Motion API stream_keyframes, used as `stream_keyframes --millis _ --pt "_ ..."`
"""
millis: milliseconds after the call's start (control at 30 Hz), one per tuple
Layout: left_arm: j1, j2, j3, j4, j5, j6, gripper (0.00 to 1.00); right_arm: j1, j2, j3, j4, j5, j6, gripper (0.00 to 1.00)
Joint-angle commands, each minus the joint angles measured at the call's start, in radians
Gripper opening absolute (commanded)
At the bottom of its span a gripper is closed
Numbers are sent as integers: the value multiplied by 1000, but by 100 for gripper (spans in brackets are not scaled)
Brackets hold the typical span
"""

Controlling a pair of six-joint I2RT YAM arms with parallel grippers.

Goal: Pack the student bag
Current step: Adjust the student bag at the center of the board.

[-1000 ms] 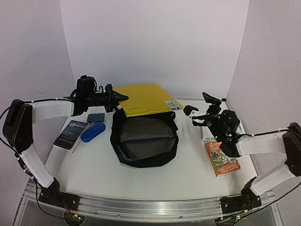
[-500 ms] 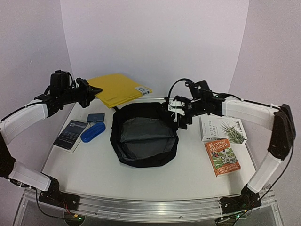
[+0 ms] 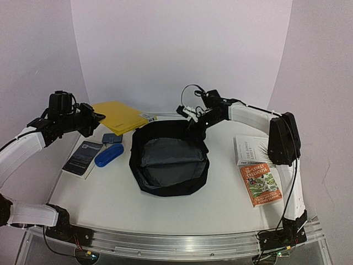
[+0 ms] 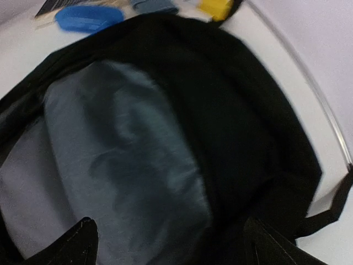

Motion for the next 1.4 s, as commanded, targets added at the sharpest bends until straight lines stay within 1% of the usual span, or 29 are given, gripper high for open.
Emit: stream_keyframes --millis 0,100,200,267,333,367,400,433,467,533,600,633,667,833,1000,1100,1200,1233,1267,1300,1333,1367 --pt "1 -38 21 18 -28 16 0 -45 141 222 7 14 299 90" --pt "2 -57 30 -13 -50 18 0 -60 248 355 26 80 373 90" --pt "2 -89 26 -38 -79 13 0 -74 351 478 39 128 395 94" --pt "3 -107 19 -51 -92 9 0 -76 390 506 43 138 379 97" --pt "2 -121 14 -57 -99 2 0 -76 414 509 57 143 369 97" --pt "3 -125 13 -62 -102 0 0 -76 425 510 65 146 370 96" --pt "3 -129 15 -67 -104 -1 0 -79 433 512 72 149 379 92" --pt "3 -133 16 -71 -107 -1 0 -82 443 516 78 148 391 87" --pt "2 -137 15 -73 -108 -1 0 -86 452 520 84 146 410 78" --pt "2 -141 20 -83 -114 0 0 -96 457 518 93 156 438 45" --pt "3 -137 23 -88 -114 4 0 -107 445 495 99 177 451 17" --pt "3 -131 24 -89 -111 4 0 -116 433 477 102 192 460 6" --pt "2 -125 26 -90 -109 5 0 -129 421 457 105 208 473 0" --pt "3 -71 35 -86 -87 8 0 -227 347 359 126 319 592 0" --pt "2 -13 51 -59 -54 23 0 -311 231 195 141 383 733 0" --pt "3 21 60 -39 -24 31 0 -337 142 70 143 355 827 0" --pt "3 51 62 -18 20 41 0 -337 79 -29 148 231 864 0" --pt "2 62 60 -3 38 46 0 -333 70 -46 149 199 866 5" --pt "3 74 62 10 64 55 0 -332 64 -51 146 196 856 17" --pt "3 86 64 19 91 64 0 -332 56 -55 143 204 839 31" --pt "3 93 67 29 122 73 0 -333 43 -61 141 234 807 48" --pt "3 100 68 49 157 85 0 -334 20 -67 140 265 767 61"
